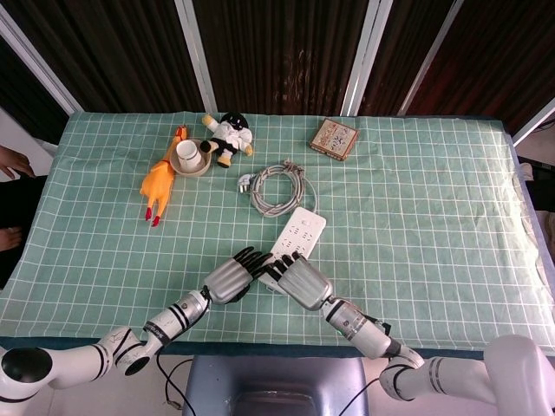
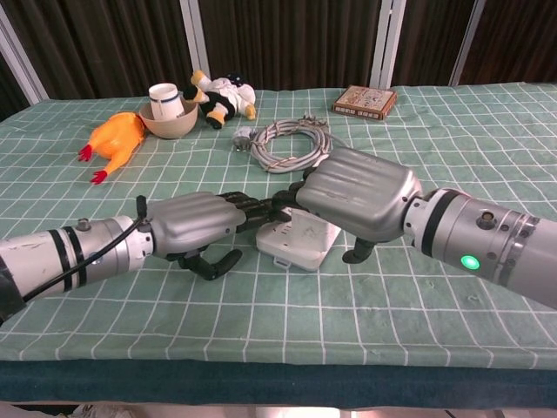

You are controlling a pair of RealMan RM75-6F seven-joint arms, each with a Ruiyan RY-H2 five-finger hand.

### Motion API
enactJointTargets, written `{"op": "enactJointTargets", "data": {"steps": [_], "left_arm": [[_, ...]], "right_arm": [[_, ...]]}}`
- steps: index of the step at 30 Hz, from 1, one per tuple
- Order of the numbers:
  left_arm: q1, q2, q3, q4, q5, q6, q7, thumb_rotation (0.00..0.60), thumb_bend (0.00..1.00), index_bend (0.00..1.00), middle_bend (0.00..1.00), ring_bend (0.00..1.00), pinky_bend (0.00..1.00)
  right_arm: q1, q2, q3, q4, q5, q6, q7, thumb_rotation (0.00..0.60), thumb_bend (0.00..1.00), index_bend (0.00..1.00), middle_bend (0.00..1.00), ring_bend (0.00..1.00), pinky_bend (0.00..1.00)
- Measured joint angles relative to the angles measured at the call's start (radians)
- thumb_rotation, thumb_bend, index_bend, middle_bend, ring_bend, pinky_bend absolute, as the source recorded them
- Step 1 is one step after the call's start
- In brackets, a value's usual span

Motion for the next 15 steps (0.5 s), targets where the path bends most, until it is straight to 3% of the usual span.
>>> {"op": "enactJointTargets", "data": {"steps": [5, 15], "left_arm": [[0.000, -0.002, 0.001, 0.001, -0.004, -0.005, 0.009, 0.600, 0.68, 0.00, 0.00, 0.00, 0.00], [-0.001, -0.008, 0.002, 0.002, -0.011, -0.010, 0.021, 0.600, 0.68, 0.00, 0.00, 0.00, 0.00]], "right_arm": [[0.001, 0.004, -0.007, 0.013, -0.022, 0.009, 0.019, 0.600, 0.18, 0.73, 0.52, 0.47, 0.66], [0.001, -0.007, -0.009, 0.032, -0.029, 0.011, 0.029, 0.600, 0.18, 0.77, 0.55, 0.51, 0.69]]}}
